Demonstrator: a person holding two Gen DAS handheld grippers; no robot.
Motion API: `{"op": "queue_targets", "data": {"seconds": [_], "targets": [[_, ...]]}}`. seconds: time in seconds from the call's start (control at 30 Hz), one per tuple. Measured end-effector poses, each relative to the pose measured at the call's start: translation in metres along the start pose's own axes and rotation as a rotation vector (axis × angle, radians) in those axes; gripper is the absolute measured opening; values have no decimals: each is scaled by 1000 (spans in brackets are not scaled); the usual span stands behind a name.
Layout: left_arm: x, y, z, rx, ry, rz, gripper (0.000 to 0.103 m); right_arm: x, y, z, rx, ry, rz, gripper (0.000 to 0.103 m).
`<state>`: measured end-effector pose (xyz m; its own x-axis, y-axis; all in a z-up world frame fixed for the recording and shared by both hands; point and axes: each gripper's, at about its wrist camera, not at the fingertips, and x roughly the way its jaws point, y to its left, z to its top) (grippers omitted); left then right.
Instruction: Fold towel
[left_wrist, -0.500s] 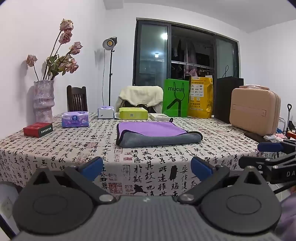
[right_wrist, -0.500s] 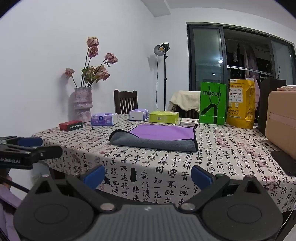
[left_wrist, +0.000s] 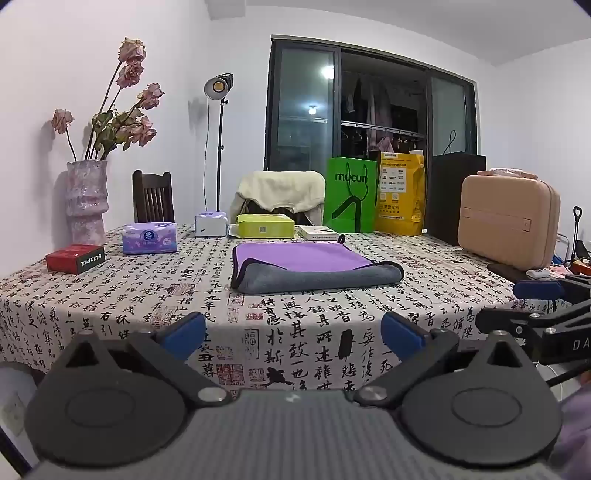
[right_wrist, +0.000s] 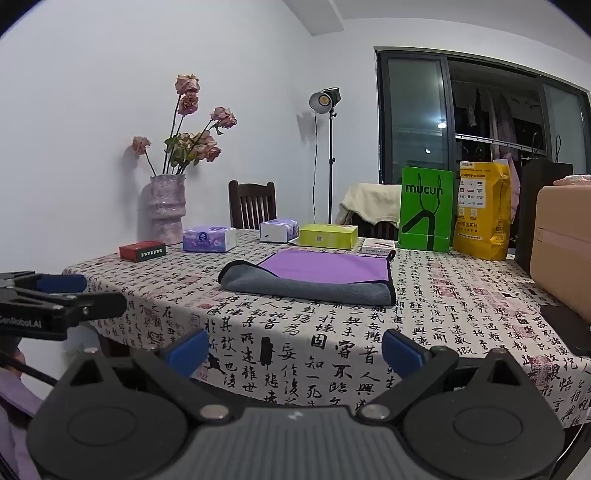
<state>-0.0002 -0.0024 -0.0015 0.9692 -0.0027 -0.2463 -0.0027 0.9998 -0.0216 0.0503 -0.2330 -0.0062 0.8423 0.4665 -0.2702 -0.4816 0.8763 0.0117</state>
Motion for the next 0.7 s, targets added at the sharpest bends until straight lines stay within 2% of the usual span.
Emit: {"op": "queue_targets", "data": {"seconds": [0.7], "targets": [[1,0,1,-5,7,0,103,3,-1,0,-11,2,3,101]]}}
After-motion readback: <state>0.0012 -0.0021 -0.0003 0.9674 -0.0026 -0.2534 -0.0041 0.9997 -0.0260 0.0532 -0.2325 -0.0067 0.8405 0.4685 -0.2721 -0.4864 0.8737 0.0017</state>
